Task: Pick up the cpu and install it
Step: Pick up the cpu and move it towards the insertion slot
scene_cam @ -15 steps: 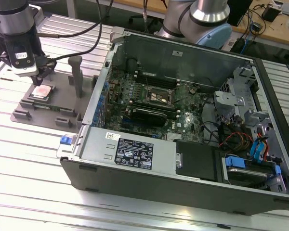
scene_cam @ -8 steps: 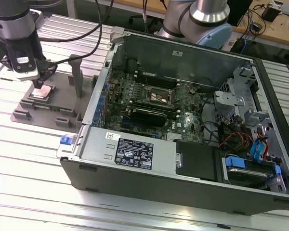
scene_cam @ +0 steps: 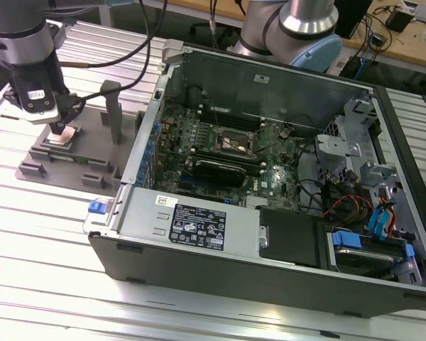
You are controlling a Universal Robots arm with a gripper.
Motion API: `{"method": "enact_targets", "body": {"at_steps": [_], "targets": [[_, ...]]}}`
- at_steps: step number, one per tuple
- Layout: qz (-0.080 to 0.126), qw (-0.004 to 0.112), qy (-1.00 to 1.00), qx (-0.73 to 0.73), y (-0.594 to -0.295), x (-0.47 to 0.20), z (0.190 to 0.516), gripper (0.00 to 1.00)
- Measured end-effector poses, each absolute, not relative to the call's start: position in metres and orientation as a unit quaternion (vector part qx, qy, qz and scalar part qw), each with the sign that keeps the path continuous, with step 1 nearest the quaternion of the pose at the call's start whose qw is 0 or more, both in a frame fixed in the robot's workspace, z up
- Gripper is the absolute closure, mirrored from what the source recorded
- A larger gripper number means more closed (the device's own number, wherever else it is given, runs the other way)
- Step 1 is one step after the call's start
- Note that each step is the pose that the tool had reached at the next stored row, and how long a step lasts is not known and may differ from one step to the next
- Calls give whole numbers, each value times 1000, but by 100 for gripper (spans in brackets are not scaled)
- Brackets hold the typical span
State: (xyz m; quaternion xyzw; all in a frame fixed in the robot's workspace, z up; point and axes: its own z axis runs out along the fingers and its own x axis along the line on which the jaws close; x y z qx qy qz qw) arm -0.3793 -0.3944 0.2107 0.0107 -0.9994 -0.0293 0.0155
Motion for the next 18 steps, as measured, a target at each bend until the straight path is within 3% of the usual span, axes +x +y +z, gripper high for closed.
{"method": "enact_targets", "body": {"at_steps": [10, 12, 13, 16, 18], "targets": [[-29, 16, -999, 11, -394, -380, 209, 89], [-29, 16, -999, 11, -394, -380, 209, 77], [-29, 16, -999, 11, -394, -380, 209, 77], [-29, 16, -999, 11, -394, -380, 209, 58], [-29, 16, -999, 11, -394, -380, 209, 53]]}}
